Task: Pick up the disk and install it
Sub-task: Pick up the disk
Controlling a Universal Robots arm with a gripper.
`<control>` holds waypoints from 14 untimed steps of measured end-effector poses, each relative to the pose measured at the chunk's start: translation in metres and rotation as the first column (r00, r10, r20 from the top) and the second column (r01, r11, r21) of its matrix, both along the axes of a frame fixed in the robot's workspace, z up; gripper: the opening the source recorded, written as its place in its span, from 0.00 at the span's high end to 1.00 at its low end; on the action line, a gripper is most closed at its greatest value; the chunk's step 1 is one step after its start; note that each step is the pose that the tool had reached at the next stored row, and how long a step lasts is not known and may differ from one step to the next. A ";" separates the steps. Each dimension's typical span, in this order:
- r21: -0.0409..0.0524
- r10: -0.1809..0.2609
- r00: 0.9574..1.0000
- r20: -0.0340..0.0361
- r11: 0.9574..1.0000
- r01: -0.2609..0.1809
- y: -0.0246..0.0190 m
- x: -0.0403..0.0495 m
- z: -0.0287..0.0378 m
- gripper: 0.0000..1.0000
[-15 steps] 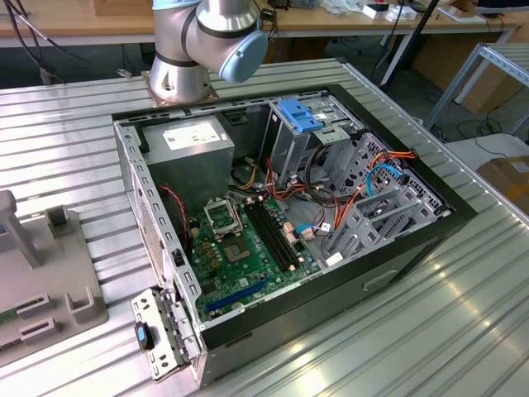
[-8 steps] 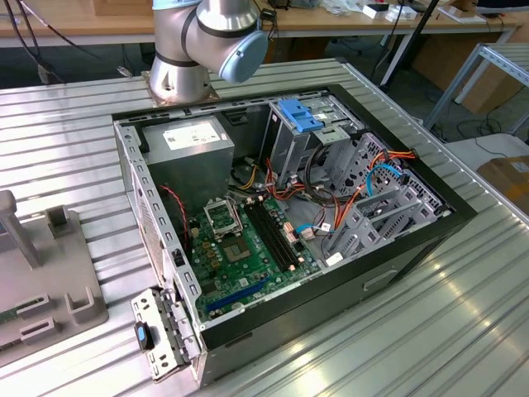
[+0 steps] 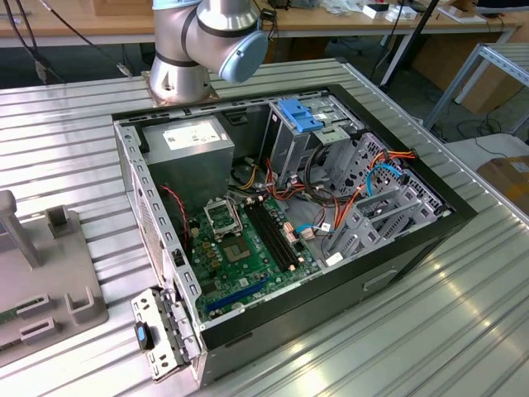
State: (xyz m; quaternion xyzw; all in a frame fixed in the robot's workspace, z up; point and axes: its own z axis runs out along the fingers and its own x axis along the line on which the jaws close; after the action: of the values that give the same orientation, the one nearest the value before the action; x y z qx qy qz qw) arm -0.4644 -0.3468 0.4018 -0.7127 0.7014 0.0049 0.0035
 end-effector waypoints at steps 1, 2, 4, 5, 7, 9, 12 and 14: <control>0.000 0.000 1.000 0.000 1.000 0.000 0.0000 0.0000 0.0018 0.63; 0.000 0.000 1.000 0.000 1.000 0.000 0.0000 0.0000 0.0032 0.63; 0.000 0.000 1.000 0.000 1.000 0.000 0.0000 0.0000 0.0048 0.63; 0.000 0.000 1.000 0.000 1.000 0.000 0.0000 0.0000 0.0048 0.63; 0.000 0.000 1.000 0.000 1.000 0.000 0.0000 0.0000 0.0050 0.63; 0.000 0.000 1.000 0.000 1.000 0.000 0.0000 0.0000 0.0051 0.63; 0.000 0.000 1.000 0.000 1.000 0.000 0.0000 -0.0001 0.0060 0.63; 0.000 0.000 1.000 0.000 1.000 0.000 0.0000 0.0000 0.0096 0.63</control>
State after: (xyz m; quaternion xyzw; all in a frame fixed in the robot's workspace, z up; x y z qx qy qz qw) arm -0.4644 -0.3469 0.4115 -0.7127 0.7014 0.0049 0.0036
